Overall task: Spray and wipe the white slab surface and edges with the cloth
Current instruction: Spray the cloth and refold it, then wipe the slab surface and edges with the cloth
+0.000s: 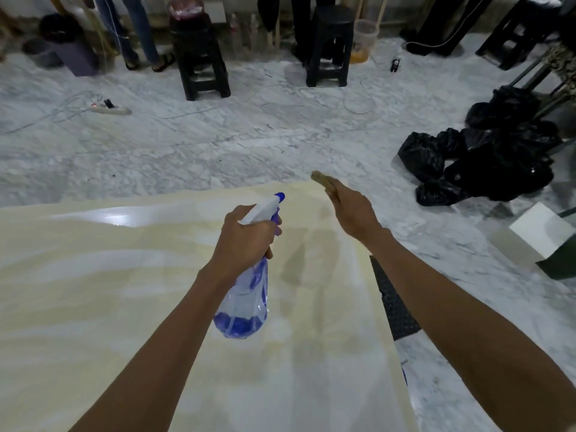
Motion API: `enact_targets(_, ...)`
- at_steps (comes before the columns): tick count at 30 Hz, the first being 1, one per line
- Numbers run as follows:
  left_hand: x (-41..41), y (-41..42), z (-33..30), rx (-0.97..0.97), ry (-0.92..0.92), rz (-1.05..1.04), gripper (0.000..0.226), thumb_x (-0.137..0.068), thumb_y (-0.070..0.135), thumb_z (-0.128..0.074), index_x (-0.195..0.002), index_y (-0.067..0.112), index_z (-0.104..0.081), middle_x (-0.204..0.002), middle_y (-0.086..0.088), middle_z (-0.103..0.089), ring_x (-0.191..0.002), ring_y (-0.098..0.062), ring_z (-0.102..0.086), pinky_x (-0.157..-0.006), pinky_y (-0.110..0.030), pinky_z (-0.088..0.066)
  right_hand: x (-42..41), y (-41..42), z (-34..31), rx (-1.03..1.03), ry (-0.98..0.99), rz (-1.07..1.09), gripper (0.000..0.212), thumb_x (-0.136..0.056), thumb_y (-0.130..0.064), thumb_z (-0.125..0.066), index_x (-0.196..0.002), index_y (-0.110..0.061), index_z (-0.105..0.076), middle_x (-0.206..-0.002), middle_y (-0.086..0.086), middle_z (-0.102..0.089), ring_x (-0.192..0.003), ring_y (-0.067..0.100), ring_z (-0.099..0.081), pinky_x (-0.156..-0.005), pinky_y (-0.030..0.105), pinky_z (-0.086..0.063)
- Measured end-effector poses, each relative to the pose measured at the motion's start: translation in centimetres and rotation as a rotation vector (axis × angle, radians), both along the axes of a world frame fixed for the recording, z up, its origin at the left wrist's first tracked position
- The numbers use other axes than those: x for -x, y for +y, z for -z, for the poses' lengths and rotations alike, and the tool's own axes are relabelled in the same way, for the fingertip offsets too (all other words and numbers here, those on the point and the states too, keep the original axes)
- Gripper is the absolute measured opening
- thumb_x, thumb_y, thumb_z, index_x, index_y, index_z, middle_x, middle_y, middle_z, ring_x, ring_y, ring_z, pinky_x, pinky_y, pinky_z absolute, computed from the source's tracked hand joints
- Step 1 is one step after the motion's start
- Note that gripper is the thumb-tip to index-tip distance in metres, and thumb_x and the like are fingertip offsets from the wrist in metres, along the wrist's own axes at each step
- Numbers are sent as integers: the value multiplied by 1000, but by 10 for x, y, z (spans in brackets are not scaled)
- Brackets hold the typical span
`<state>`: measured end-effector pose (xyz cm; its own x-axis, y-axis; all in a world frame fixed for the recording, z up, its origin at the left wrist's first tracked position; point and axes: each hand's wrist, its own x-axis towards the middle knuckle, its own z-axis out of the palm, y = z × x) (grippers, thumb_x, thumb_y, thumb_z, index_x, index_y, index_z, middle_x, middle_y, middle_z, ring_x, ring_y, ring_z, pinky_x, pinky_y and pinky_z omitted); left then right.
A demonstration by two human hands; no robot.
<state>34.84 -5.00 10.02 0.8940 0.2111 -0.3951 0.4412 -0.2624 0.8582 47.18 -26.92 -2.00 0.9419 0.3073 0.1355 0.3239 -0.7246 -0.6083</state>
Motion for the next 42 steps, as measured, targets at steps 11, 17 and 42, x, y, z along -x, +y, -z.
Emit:
enact_targets(11, -3, 17, 40, -48, -17, 3, 16, -85, 9, -56, -82, 1, -69, -84, -14, -73, -39, -22, -56, -48, -28, -49, 2, 13, 113, 591, 157, -260, 75, -87, -65, 5, -156, -42, -16, -168, -4, -3, -155, 29, 2, -119, 58, 7)
enact_targets(17, 27, 1, 40, -62, 16, -5, 17, -87, 5, -53, -79, 2, -68, -89, -18, -74, -41, -22, -56, -47, -27, -48, 83, -12, 121, 548, 97, -344, 62, -99, -60, 0, -155, -41, -14, -168, -3, -6, -155, 29, 0, -119, 58, 6)
enact_targets(42, 124, 28, 16, -19, -52, -142, 32, -100, 24, -57, -81, 1, -68, -68, -8, -68, -37, -14, -55, -45, -23, -48, 136, 14, -27, -22, 374, 60, 46, -105, -43, -33, -137, -15, -52, -117, 11, -68, -103, 28, -63, -87, 29, -43)
